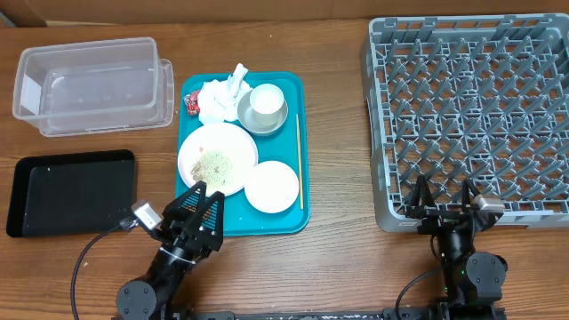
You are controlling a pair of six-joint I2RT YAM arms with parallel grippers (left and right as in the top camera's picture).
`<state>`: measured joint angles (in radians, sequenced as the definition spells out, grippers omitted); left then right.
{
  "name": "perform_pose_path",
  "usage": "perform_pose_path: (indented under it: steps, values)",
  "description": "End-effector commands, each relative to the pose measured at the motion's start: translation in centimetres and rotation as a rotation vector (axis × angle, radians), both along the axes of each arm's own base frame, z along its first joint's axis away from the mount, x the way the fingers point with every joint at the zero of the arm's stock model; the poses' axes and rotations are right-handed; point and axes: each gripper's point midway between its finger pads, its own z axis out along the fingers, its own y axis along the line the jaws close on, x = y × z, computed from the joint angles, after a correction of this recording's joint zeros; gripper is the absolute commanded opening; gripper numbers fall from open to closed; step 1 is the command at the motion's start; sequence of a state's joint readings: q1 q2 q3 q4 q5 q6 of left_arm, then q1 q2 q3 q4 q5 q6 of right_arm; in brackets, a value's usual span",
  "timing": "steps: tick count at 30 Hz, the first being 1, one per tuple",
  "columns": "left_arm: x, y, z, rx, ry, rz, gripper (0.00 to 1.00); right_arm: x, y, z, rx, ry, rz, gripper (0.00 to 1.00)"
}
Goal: Sort waste into correct bins and load items into the dishwasher
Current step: 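Move the left gripper to the brown food scrap beside the rice plate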
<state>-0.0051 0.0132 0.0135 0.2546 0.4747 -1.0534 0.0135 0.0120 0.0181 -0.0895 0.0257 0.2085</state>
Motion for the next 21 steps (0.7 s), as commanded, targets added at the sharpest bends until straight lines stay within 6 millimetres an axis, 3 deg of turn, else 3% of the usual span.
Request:
perform_pose_path:
  steps: [1,6,10,15,18,21]
  values:
    - [-1.0,-0.7,2.1,0.024,-0.03,-0.038,1.0,0.0,0.0,-0.1,-0.007,-0.006,0.002,1.0]
    - [-1.3,-0.4,3.5,0.172,0.031,0.007,1.0,0.0,0.0,-0.1,-0.007,-0.006,0.001,1.0]
    - [-0.4,1.0,4.1,0.306,0.253,0.081,1.0,0.0,0.0,-0.1,-0.007,-0.006,0.002,1.0]
    - [1.0,1.6,4.0,0.531,0.493,0.043,1.0,0.0,0.0,-0.1,-0.007,-0.006,0.001,1.0]
    - [2.3,1.6,3.1,0.582,0.639,-0.012,1.0,0.0,0.0,-0.1,-0.006,-0.006,0.002,1.0]
    - [2.6,1.7,0.2,0.587,0.82,-0.063,1.0,0.0,0.0,-0.1,-0.006,-0.006,0.002,1.0]
